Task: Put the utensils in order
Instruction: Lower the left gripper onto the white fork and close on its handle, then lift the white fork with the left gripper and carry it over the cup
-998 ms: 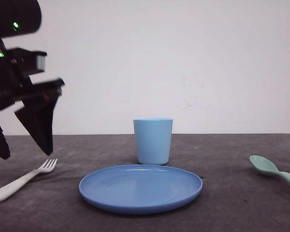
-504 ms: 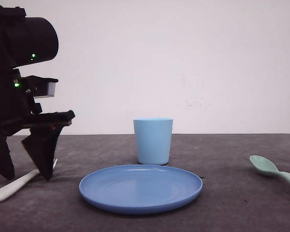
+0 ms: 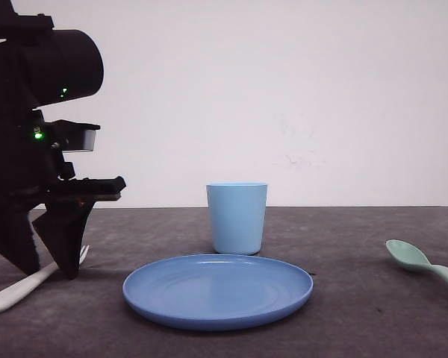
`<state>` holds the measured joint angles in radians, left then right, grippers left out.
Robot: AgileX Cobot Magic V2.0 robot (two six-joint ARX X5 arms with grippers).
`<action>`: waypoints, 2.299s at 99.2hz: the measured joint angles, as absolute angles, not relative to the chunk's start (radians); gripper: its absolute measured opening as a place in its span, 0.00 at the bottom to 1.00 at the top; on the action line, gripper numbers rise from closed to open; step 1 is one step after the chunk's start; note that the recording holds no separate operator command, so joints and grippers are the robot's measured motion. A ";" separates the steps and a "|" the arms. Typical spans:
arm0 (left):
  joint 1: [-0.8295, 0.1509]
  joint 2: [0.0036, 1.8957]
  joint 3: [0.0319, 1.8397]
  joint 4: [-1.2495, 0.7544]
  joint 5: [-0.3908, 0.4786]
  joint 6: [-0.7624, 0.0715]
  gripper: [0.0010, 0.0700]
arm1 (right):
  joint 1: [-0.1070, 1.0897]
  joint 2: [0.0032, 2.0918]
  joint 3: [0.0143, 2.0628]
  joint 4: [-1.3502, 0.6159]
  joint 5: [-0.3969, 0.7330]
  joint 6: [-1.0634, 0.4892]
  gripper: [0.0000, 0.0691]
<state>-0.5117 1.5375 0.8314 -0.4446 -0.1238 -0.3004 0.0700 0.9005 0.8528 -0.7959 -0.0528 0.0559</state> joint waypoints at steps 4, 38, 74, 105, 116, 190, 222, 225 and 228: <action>-0.514 1.538 0.831 -0.443 -0.123 -0.300 0.25 | 0.070 0.900 0.853 -0.796 -0.053 0.056 0.98; -0.522 1.539 0.833 -0.445 -0.115 -0.287 0.05 | 0.070 0.900 0.853 -0.796 -0.053 0.056 0.98; -0.521 1.499 0.820 -0.479 -0.134 -0.275 0.05 | 0.070 0.900 0.853 -0.796 -0.053 0.056 0.98; -0.521 1.316 0.818 -0.434 -0.127 -0.274 0.05 | 0.070 0.900 0.853 -0.796 -0.053 0.056 0.98; -0.522 1.265 0.821 -0.373 -0.084 -0.275 0.05 | 0.070 0.900 0.853 -0.796 -0.053 0.056 0.98; -0.621 1.383 0.831 0.476 0.079 -0.218 0.05 | 0.070 0.900 0.853 -0.798 -0.053 0.056 0.98; -0.627 1.587 0.831 0.767 0.082 -0.175 0.05 | 0.070 0.900 0.853 -0.815 -0.053 0.056 0.98; -0.627 1.603 0.831 0.791 0.082 -0.171 0.05 | 0.070 0.900 0.853 -0.817 -0.053 0.056 0.98; -0.627 1.617 0.831 0.813 0.082 -0.166 0.05 | 0.070 0.900 0.853 -0.820 -0.053 0.056 0.98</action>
<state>-0.6273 1.6173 0.8310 0.8127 0.0822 -0.1661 0.0700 0.9005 0.8528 -0.8200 -0.0528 0.0559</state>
